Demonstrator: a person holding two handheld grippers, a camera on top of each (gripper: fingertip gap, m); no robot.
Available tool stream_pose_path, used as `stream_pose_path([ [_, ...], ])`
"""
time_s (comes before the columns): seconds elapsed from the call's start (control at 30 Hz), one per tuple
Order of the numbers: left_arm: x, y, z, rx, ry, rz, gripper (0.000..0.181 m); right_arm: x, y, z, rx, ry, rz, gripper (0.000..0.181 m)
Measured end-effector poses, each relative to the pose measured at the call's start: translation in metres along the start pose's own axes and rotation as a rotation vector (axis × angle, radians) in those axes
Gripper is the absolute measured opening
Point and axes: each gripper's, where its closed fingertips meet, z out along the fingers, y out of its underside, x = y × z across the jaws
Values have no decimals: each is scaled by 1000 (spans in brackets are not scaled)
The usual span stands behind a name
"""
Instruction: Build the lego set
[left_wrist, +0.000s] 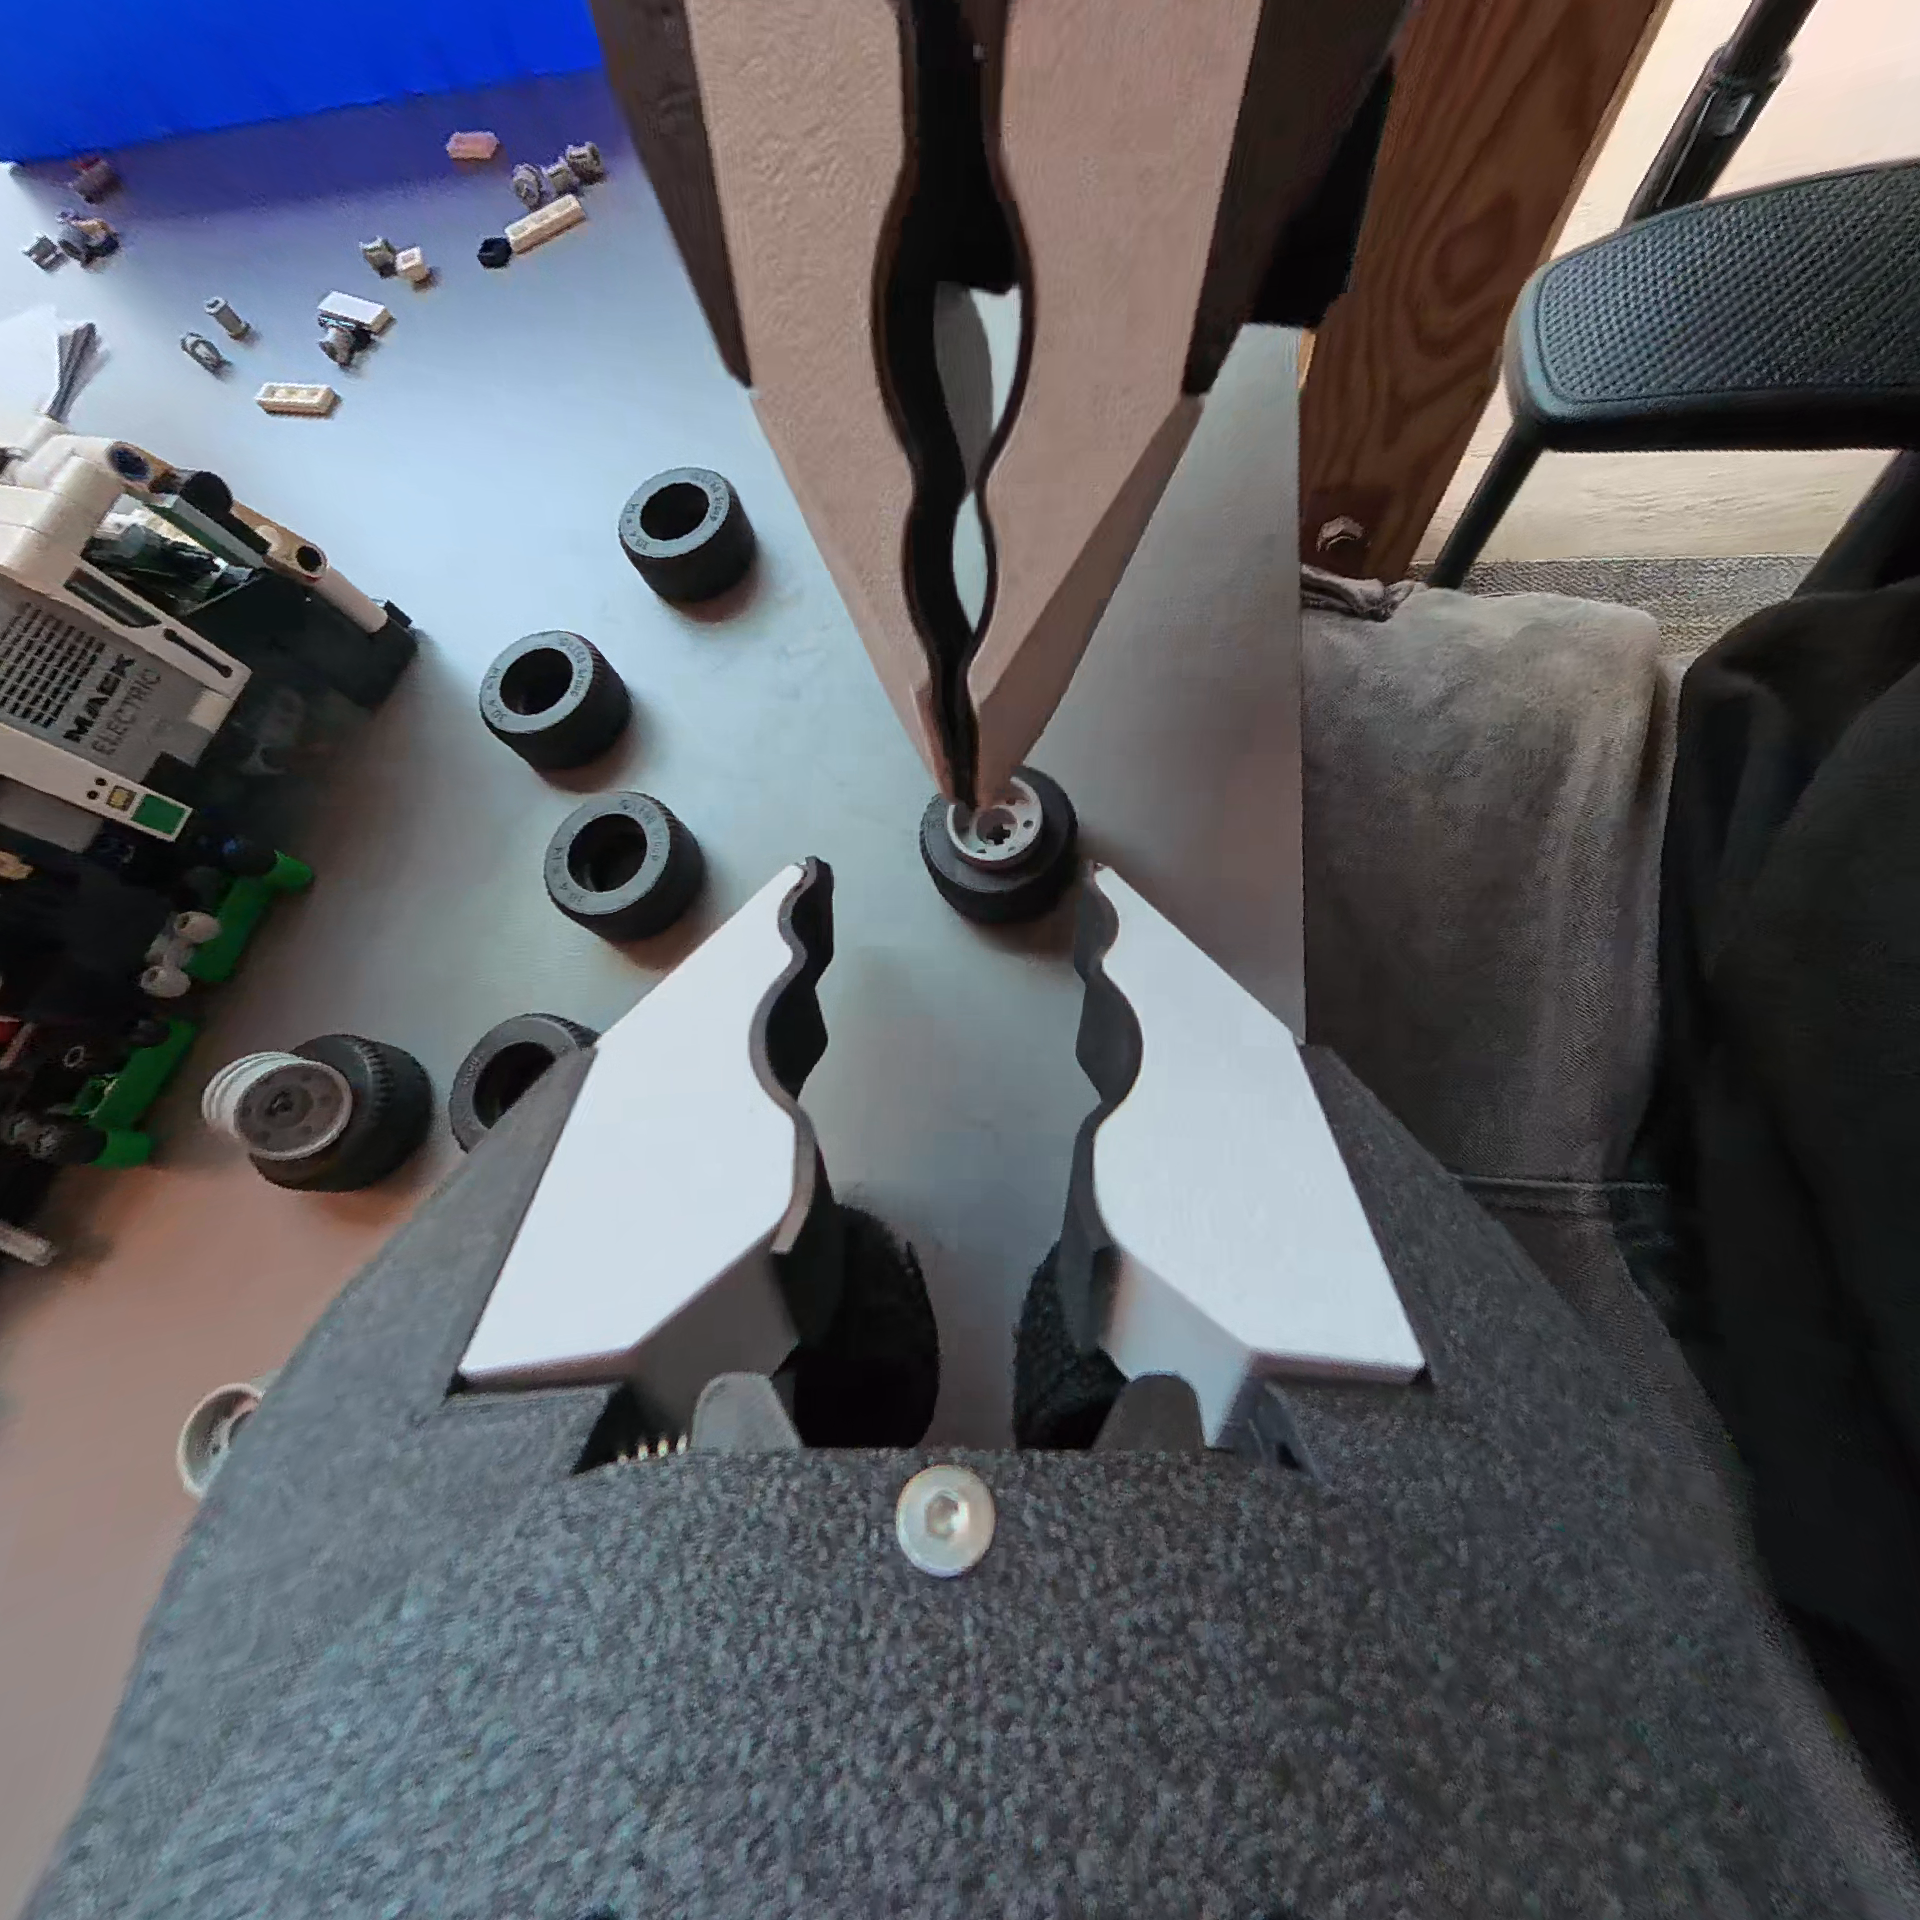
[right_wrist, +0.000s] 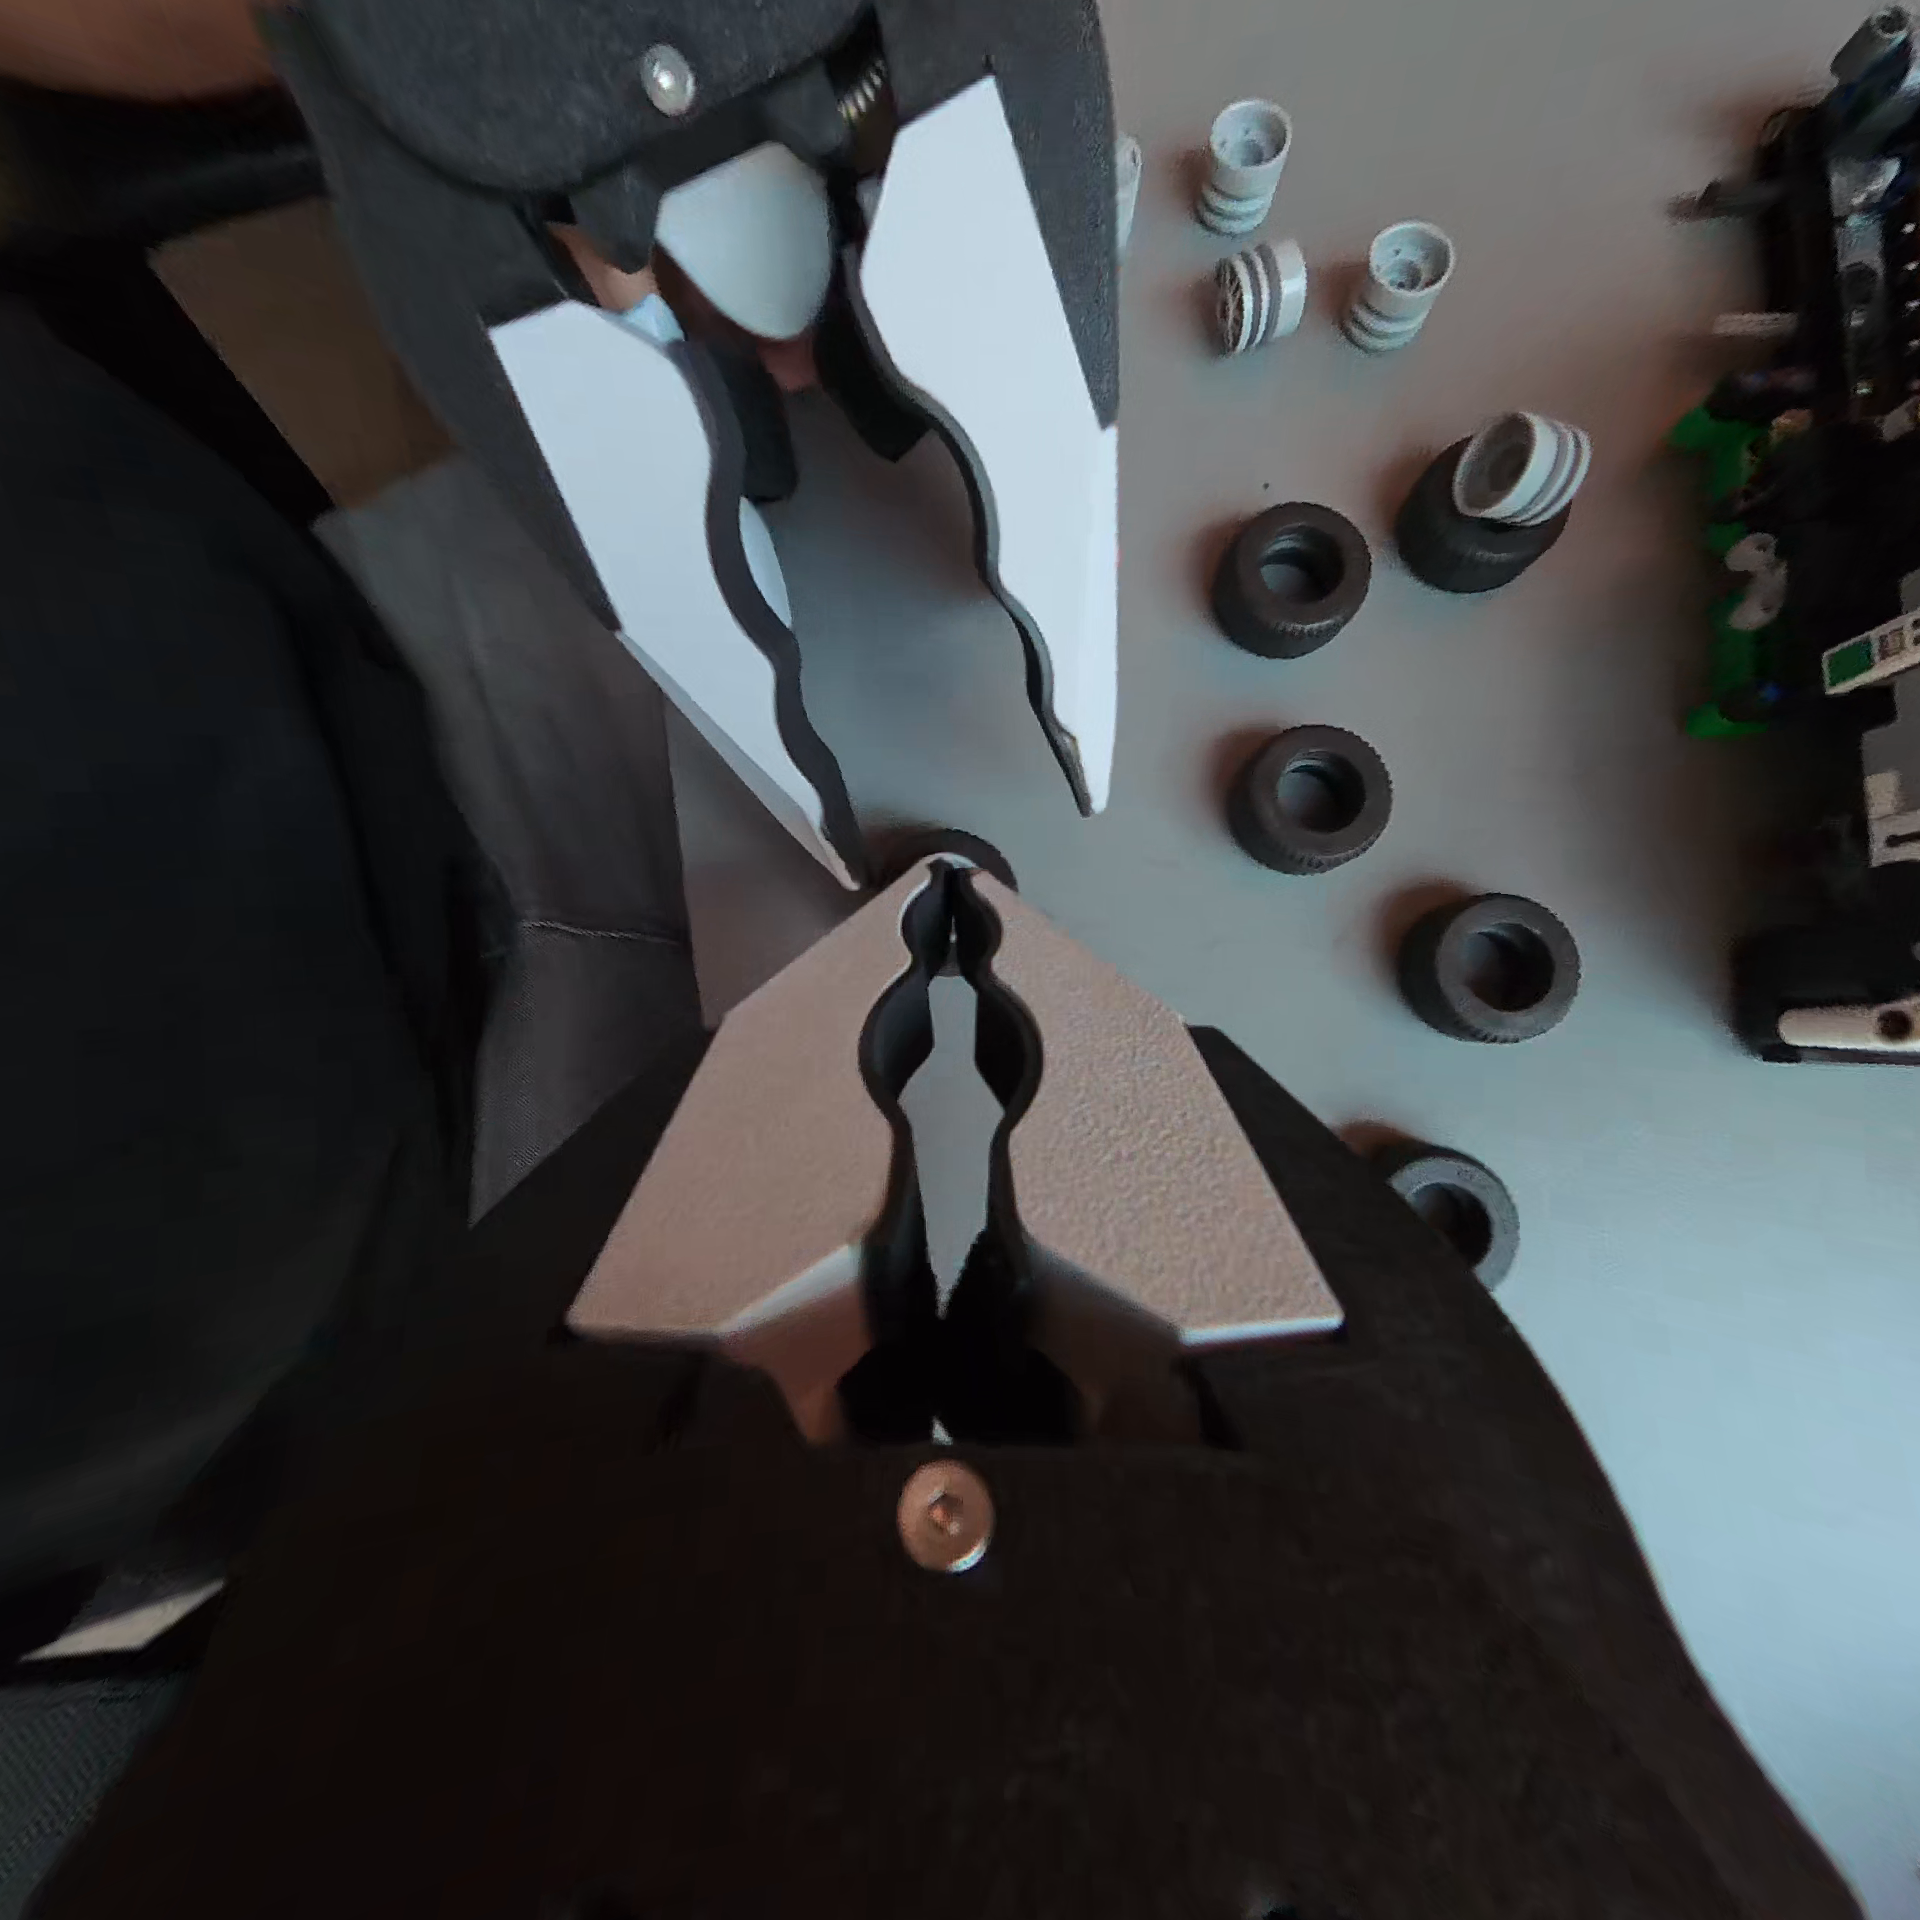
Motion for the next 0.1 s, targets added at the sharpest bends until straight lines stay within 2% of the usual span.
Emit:
stream_pose_path([
  [0.03, 1, 1, 1, -9, 10, 3, 45, 2, 4, 4, -60, 4, -9, 0],
  [0.1, 2, 4, 4, -36, 26, 4, 47, -3, 9, 9, -131, -32, -16, 0],
])
